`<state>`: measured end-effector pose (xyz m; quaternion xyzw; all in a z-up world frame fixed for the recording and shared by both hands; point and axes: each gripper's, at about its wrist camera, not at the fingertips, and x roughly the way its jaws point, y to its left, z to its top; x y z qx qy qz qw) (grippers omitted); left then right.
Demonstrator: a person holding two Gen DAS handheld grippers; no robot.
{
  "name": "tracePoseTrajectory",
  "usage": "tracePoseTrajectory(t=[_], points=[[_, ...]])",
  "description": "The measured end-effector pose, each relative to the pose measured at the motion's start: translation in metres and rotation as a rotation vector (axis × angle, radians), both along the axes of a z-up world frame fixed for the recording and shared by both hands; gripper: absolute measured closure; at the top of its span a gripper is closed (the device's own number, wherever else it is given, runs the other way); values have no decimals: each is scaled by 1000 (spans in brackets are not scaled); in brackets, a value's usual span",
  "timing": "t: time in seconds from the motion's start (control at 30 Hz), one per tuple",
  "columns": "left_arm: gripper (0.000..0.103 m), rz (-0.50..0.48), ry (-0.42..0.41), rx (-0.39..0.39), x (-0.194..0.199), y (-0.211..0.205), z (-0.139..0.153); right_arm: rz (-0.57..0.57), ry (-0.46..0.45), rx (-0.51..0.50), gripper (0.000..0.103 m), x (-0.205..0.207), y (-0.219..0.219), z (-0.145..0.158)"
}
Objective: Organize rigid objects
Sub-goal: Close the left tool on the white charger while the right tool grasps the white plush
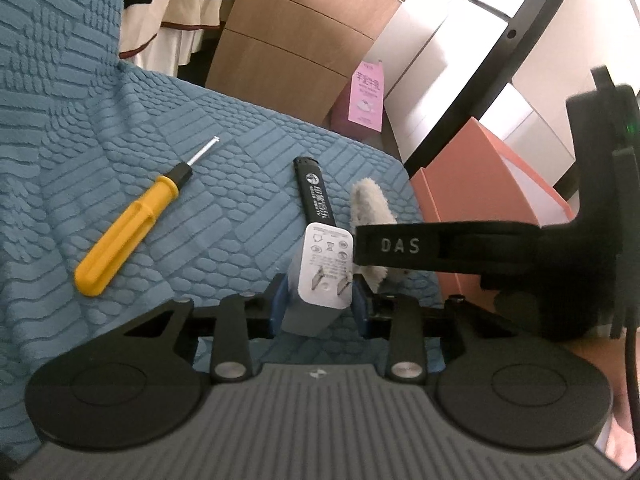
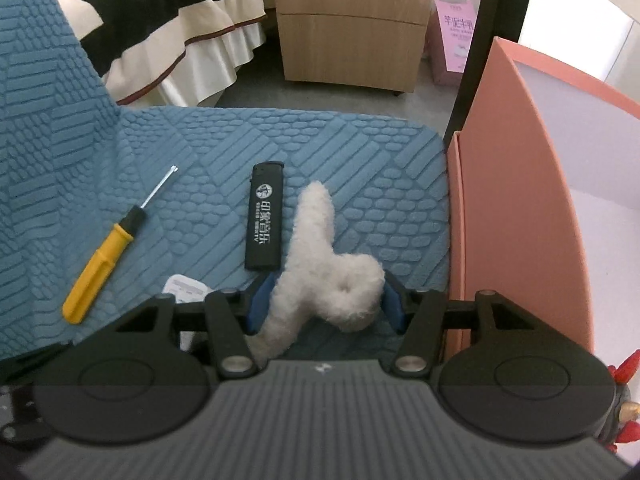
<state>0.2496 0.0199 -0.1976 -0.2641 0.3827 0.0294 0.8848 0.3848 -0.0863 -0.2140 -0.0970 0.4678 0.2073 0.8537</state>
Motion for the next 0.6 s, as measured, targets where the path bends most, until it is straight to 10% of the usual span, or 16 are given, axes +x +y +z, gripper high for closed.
tracePoseTrajectory(t=[0.6], points=[[71, 78, 47, 66, -41, 24, 19, 45, -47, 48, 50, -56, -12, 16]])
